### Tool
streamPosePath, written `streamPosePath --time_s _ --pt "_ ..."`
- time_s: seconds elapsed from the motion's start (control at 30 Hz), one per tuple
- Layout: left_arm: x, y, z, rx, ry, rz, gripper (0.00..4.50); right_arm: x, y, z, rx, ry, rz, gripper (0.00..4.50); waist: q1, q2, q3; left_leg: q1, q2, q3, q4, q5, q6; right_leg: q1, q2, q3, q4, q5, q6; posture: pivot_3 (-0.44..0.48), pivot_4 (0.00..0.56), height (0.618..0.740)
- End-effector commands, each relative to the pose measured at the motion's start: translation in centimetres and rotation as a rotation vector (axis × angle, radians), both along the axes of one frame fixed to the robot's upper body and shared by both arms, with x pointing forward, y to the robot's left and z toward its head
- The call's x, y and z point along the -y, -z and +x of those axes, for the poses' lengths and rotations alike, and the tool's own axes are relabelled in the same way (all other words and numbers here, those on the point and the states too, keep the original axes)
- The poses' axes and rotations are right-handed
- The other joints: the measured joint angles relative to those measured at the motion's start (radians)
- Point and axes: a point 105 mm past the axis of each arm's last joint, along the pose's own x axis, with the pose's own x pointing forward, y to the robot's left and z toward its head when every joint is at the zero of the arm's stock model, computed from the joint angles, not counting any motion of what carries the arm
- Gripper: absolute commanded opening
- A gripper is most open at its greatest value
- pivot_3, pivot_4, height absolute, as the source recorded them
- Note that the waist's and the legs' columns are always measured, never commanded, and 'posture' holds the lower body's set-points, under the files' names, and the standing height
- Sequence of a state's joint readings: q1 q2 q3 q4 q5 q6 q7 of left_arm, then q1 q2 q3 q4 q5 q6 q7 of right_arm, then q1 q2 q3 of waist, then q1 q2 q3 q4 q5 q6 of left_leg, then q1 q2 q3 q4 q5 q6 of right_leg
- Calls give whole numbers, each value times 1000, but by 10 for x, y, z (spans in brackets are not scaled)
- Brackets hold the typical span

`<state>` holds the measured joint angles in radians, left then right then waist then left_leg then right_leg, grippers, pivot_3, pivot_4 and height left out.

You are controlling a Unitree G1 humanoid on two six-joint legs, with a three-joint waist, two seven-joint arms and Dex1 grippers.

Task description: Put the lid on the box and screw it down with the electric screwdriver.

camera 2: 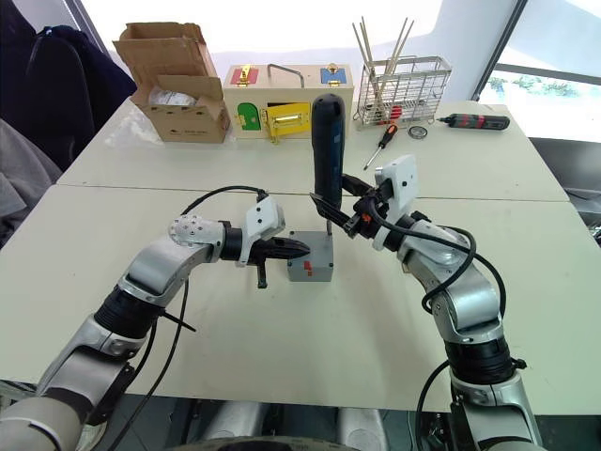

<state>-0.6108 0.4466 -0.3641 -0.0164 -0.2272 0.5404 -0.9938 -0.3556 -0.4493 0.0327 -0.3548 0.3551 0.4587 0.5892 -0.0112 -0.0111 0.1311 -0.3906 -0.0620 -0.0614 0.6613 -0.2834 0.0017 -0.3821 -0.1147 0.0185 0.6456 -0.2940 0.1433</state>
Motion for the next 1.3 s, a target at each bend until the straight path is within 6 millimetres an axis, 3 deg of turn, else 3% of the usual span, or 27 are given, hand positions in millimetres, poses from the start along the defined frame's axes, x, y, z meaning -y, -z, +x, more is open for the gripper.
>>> streamPosePath --time_s 0.03,0.63,0.77,1.3 --pt "-4 13 -1 -40 -22 33 0 -2 55 -1 -211 -1 -55 1929 0 0 0 0 0 0 0 0 0 0 0 0 0 0 0 0 150 735" --pt "-3 13 -2 -34 -16 41 0 7 73 0 -246 47 -40 1929 1 -1 -2 2 0 -1 -1 0 0 3 0 0 -4 0 0 0 150 735" --pt "-3 13 -2 -34 -15 42 0 8 75 0 -251 55 -36 1929 1 -1 -2 13 0 -1 -10 0 0 12 0 -1 -16 0 0 0 150 735" --pt "-2 16 -3 -38 -8 51 0 10 70 4 -229 78 -2 1929 2 -1 -2 17 0 -1 -13 -1 0 15 -4 0 -18 0 -1 0 150 735"
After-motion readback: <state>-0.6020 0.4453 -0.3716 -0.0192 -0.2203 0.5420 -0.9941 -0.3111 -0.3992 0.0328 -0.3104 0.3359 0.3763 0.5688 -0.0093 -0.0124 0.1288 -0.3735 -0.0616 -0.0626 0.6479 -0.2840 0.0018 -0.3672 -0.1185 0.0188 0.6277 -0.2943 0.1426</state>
